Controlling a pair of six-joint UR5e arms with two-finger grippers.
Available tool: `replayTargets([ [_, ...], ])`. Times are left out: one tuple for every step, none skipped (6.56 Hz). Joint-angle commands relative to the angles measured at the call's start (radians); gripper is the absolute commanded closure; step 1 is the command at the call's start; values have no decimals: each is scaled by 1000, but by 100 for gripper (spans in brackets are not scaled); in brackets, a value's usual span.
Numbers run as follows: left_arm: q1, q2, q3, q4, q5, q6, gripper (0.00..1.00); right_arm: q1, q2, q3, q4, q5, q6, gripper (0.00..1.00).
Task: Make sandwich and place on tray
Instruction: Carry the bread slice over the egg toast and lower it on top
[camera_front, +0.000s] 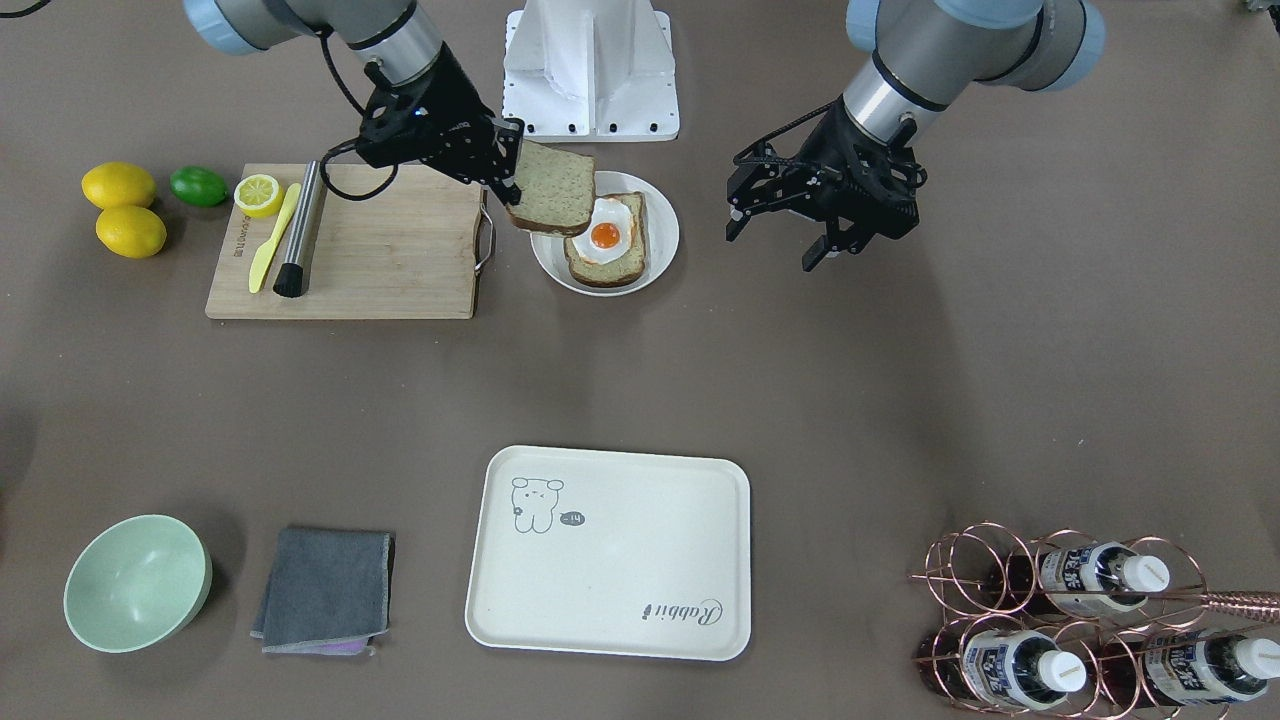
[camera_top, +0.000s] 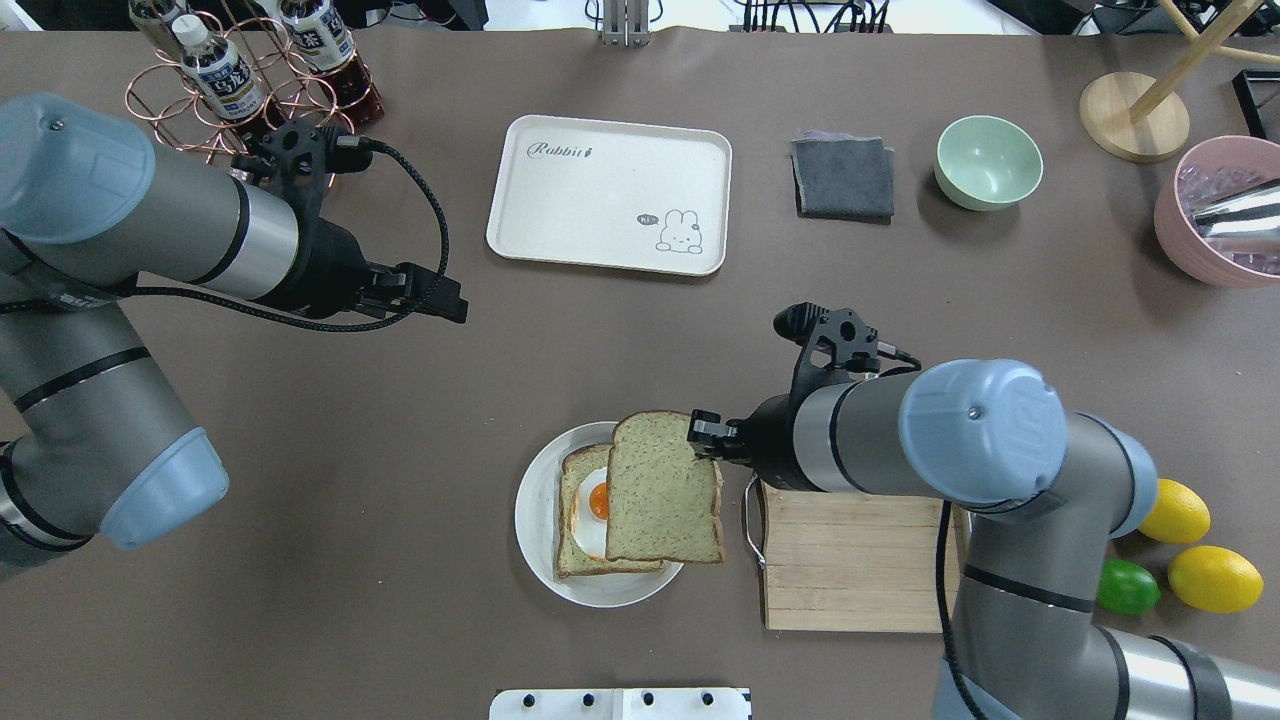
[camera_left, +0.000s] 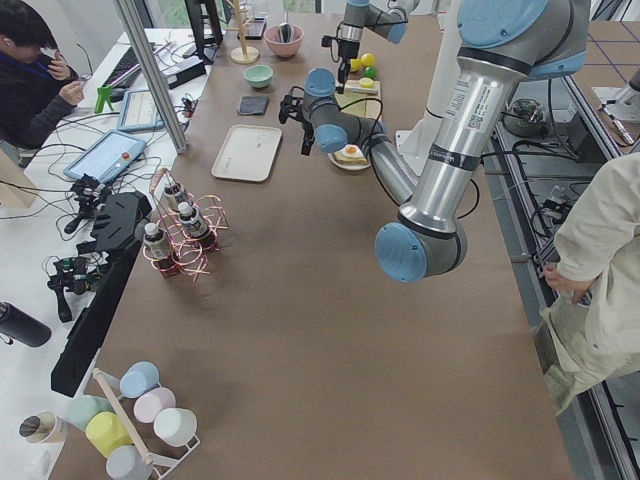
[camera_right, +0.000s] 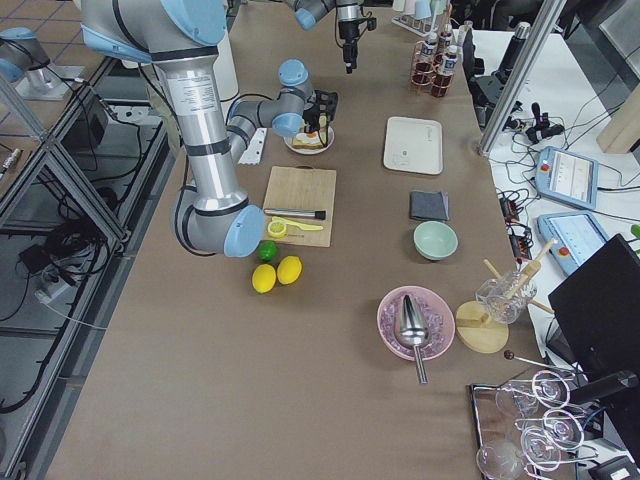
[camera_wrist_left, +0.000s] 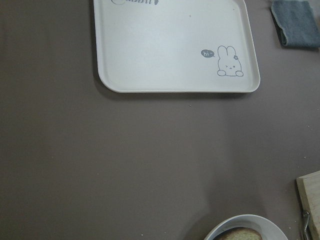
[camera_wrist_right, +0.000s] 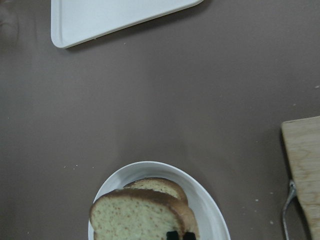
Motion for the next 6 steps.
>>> replayTargets([
  [0,2,0,0,-3,-3,2,-76,87,-123,7,-107,-6,100],
  [0,2,0,0,-3,-5,2,-102,110,-155,7,-138,-11,100],
  [0,2,1,0,-2,-6,2,-110,115,-172,7,-142,-19,100],
  [0,2,1,0,-2,-6,2,-113,121,-174,6,-152,-23,100],
  [0,2,1,0,-2,-6,2,-115,124,-200,7,-152,-38,100],
  [0,2,1,0,1,-6,2,-115,124,-200,9,-152,-43,100],
])
